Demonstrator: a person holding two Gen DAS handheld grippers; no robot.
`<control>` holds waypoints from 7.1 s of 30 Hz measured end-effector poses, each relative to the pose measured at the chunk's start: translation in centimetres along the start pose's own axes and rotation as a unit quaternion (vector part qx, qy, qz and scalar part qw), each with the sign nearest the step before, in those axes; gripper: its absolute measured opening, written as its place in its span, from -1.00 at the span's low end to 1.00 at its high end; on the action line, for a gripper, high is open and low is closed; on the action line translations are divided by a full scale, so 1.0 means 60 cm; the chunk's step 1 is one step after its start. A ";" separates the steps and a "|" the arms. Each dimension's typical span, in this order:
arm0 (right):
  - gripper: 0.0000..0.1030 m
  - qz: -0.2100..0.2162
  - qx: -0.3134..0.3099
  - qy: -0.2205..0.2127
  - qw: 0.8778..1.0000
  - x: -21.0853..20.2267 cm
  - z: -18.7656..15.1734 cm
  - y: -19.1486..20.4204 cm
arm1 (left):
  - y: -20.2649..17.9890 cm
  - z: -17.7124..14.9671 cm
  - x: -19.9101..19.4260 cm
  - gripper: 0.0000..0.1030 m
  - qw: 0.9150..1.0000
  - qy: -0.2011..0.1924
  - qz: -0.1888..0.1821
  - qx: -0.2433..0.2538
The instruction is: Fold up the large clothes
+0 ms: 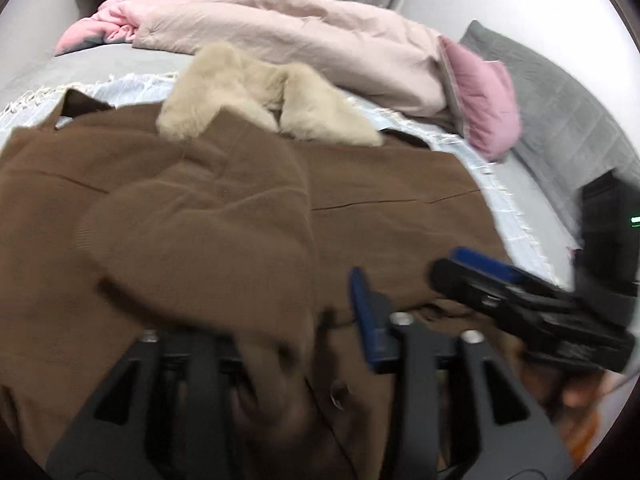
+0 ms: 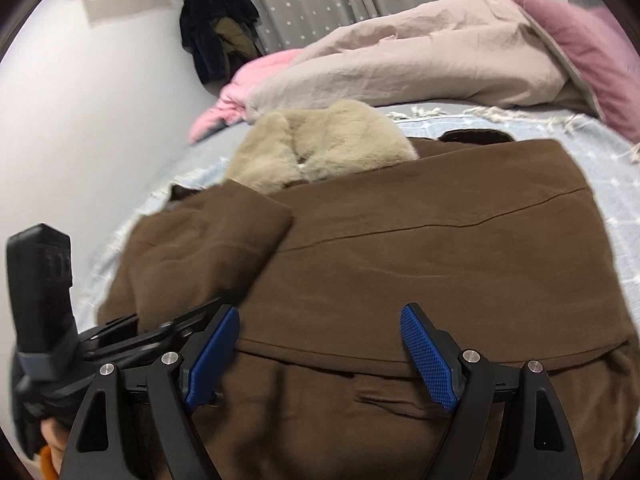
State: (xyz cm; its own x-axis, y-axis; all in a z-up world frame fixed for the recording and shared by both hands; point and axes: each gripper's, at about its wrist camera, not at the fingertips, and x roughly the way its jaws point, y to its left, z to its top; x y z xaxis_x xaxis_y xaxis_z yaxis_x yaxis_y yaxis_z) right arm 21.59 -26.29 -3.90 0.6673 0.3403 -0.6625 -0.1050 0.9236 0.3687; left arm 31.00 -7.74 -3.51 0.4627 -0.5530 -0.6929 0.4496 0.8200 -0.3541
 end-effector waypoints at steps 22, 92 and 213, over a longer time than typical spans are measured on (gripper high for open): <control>-0.60 -0.035 -0.135 -0.002 0.990 0.082 -0.021 0.156 | 0.201 -0.006 -0.066 0.31 0.968 0.034 0.241 -0.067; -0.68 -0.117 -0.069 0.008 0.991 0.173 0.123 -0.058 | 0.311 0.101 0.043 -0.71 0.981 -0.030 0.181 -0.061; -0.74 0.175 0.251 -0.085 0.948 -0.564 -0.376 -0.094 | 0.203 -0.464 -0.524 -0.72 0.970 0.012 -0.102 -0.220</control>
State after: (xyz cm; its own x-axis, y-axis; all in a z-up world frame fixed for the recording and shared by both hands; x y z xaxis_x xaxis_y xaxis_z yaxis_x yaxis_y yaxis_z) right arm -17.02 -39.04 1.75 0.7704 0.5369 -0.3437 -0.0060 0.5453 0.8382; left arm 0.62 23.74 -3.51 0.3785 -0.7108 -0.5929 0.1585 0.6809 -0.7151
